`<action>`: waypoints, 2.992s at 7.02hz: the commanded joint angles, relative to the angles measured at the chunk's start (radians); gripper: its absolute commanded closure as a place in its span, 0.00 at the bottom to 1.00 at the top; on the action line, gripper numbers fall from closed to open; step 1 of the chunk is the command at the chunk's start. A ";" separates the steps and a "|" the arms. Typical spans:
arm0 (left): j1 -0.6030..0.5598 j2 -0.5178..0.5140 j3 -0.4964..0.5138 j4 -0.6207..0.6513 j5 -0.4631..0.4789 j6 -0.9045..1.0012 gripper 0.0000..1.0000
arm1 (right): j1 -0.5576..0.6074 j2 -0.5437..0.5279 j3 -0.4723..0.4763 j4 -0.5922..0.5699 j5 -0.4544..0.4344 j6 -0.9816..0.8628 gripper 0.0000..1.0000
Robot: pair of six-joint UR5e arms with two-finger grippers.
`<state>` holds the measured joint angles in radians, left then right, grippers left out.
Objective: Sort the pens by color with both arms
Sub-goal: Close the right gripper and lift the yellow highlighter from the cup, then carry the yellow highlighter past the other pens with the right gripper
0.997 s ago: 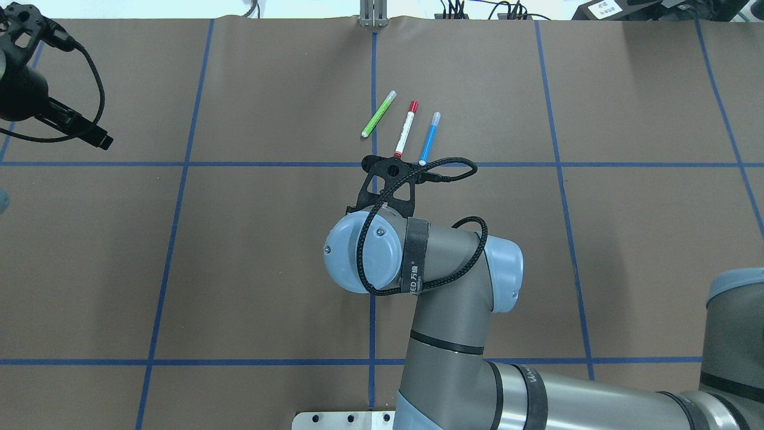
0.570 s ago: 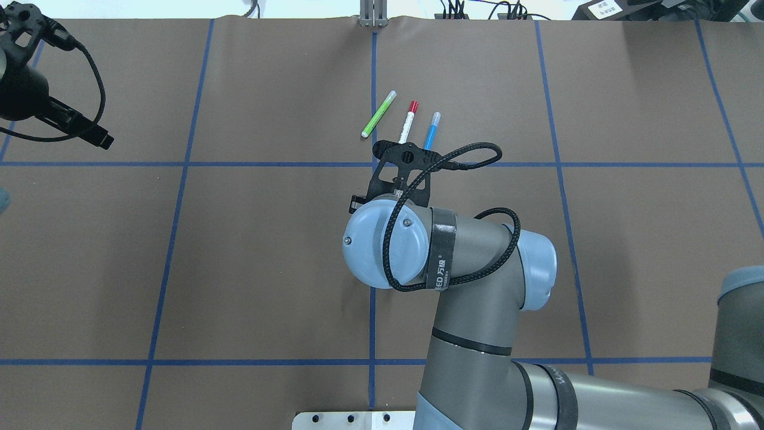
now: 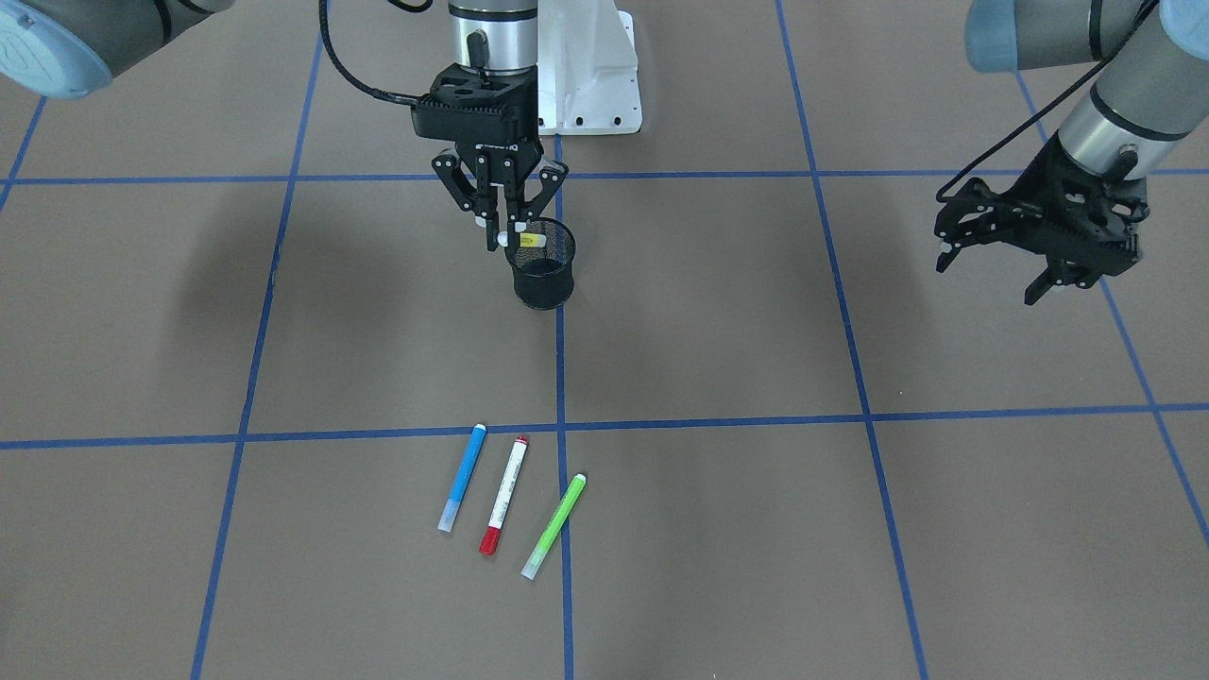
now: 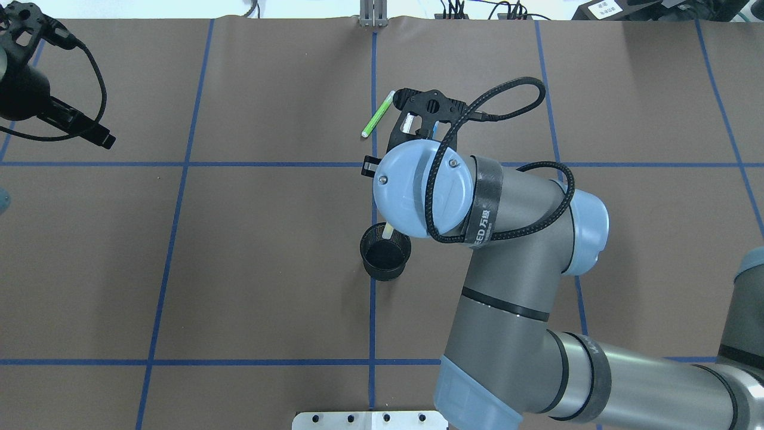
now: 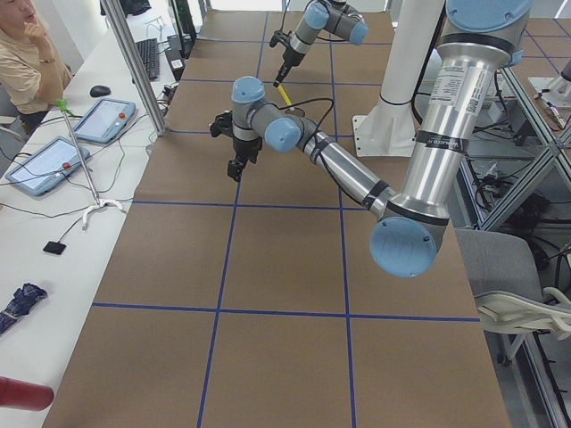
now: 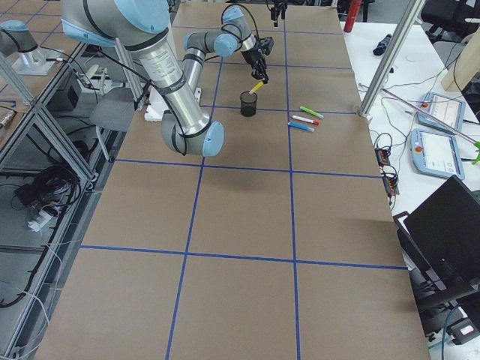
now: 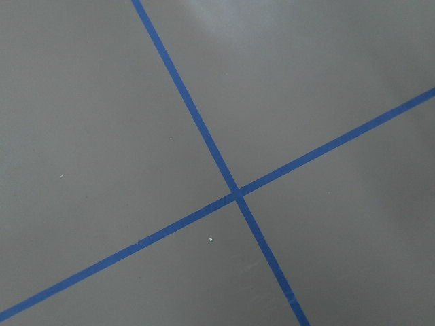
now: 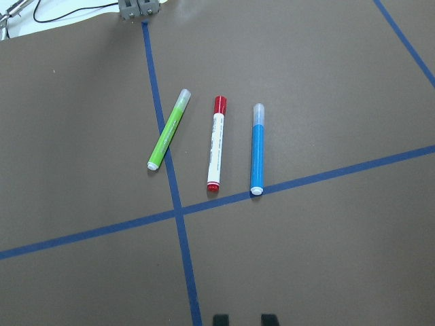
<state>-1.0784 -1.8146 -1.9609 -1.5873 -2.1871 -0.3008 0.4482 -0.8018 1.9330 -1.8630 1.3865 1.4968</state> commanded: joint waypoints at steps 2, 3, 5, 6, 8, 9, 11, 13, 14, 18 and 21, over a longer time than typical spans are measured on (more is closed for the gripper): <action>0.000 0.000 -0.006 0.001 0.000 -0.001 0.01 | 0.066 0.006 0.003 0.005 0.052 -0.041 1.00; 0.000 0.000 -0.006 0.001 0.000 -0.001 0.01 | 0.070 0.006 0.003 0.005 0.054 -0.043 1.00; 0.000 0.000 -0.001 0.000 0.000 -0.001 0.01 | 0.072 0.006 0.001 0.005 0.054 -0.043 1.00; 0.000 0.000 -0.003 0.001 0.000 -0.001 0.01 | 0.084 0.007 0.000 0.010 0.055 -0.043 1.00; 0.000 0.000 -0.006 0.001 0.000 -0.001 0.01 | 0.118 0.007 -0.003 0.012 0.092 -0.043 1.00; 0.000 -0.006 -0.003 0.001 0.000 -0.001 0.01 | 0.130 0.007 -0.006 0.013 0.095 -0.044 1.00; 0.000 -0.020 0.002 0.006 0.000 -0.003 0.01 | 0.148 0.006 -0.029 0.080 0.097 -0.040 1.00; 0.000 -0.025 0.002 -0.002 0.000 -0.050 0.01 | 0.182 0.007 -0.116 0.180 0.095 -0.027 1.00; 0.000 -0.041 0.004 0.001 0.000 -0.058 0.01 | 0.200 0.041 -0.170 0.197 0.095 -0.027 1.00; 0.000 -0.041 0.010 0.000 0.000 -0.057 0.01 | 0.259 0.169 -0.505 0.402 0.104 -0.026 1.00; 0.002 -0.043 0.010 0.000 0.000 -0.058 0.01 | 0.276 0.262 -0.635 0.438 0.094 0.061 1.00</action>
<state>-1.0771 -1.8574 -1.9514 -1.5877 -2.1875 -0.3584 0.7191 -0.5625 1.3238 -1.4322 1.4878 1.5043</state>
